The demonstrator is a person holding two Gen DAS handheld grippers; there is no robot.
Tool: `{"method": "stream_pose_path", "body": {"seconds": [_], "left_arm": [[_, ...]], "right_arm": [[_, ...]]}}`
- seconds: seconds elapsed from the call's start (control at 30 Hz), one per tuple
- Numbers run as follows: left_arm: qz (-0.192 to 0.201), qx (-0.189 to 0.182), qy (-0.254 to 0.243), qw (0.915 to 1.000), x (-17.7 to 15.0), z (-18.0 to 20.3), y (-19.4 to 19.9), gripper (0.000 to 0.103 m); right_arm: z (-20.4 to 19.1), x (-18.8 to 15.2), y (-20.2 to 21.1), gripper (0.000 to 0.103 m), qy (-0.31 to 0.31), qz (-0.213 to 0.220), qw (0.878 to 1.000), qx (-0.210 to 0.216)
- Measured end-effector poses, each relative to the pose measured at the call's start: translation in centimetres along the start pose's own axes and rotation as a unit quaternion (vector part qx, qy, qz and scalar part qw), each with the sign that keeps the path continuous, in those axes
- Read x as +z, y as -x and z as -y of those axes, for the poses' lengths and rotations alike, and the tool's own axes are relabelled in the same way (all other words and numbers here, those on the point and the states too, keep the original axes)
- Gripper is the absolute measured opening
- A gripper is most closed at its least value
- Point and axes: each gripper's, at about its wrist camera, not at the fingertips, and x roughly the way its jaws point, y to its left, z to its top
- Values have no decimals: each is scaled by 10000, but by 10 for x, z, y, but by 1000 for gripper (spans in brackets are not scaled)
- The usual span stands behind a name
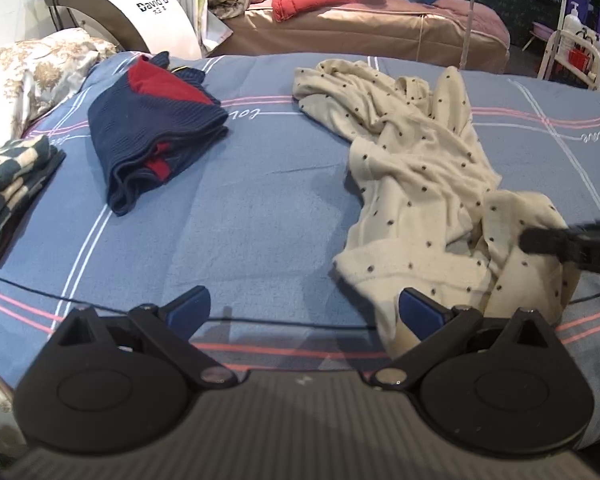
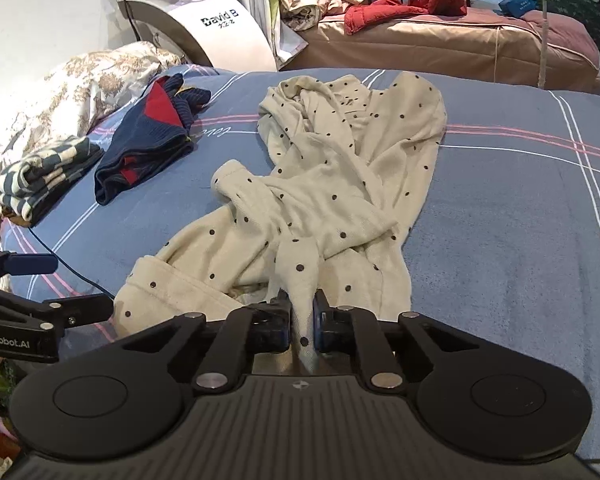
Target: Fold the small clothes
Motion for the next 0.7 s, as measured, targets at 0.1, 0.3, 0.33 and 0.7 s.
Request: {"method": "stream_pose_path", "body": {"seconds": [0.1, 0.3, 0.33, 0.7], "left_arm": [[80, -136, -104, 9998, 11, 8, -8, 94], [38, -758, -83, 9971, 46, 22, -42, 51], [77, -945, 7, 9955, 54, 23, -49, 53], [-392, -789, -1034, 9907, 126, 75, -163, 29]], "right_arm": [[13, -4, 19, 11, -275, 144, 9994, 134], [53, -35, 93, 9, -385, 107, 9964, -747], [55, -41, 96, 9, -306, -81, 9966, -757], [79, -58, 120, 91, -1463, 353, 9842, -934]]}}
